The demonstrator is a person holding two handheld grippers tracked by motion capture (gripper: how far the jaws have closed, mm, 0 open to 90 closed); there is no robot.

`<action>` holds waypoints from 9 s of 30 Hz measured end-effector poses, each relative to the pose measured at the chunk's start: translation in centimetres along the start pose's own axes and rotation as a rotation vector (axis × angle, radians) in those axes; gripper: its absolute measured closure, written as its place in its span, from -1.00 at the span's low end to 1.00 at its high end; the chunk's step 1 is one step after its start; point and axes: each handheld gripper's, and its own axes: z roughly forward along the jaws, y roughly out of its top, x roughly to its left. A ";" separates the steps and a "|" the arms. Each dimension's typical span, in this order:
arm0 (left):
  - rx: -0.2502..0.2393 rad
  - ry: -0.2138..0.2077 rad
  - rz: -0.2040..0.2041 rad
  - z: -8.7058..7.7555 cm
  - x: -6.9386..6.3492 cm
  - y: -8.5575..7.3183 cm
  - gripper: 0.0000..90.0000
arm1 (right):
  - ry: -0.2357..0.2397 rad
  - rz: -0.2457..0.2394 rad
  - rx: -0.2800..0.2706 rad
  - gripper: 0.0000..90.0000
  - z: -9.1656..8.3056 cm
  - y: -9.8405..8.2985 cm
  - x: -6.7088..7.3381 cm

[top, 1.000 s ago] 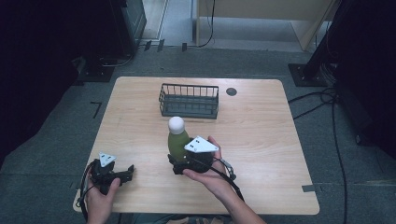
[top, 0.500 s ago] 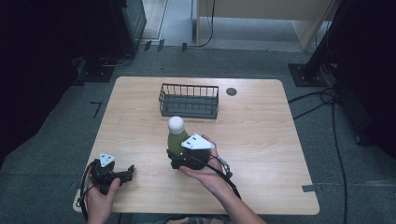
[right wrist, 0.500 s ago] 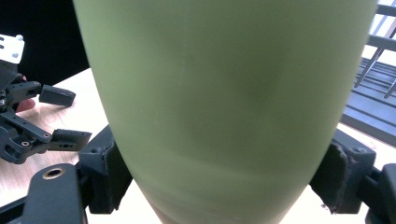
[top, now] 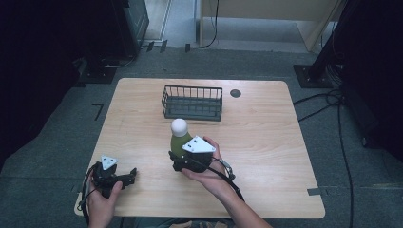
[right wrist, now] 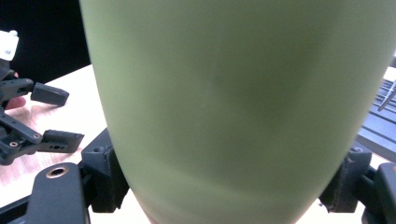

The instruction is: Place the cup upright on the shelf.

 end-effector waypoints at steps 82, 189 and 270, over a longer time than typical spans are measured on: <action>-0.001 -0.002 0.000 0.0 -0.1 0.0 -1.00 | -0.286 0.091 -0.118 -0.54 -0.2 11.5 -12.8; 0.000 -0.002 0.001 0.0 -0.1 0.0 -1.00 | -0.268 0.185 -0.017 -0.89 3.1 7.5 -17.1; 0.001 -0.001 0.003 0.0 -0.1 0.0 -1.00 | -0.393 0.265 0.134 -0.91 -13.3 -12.8 -20.0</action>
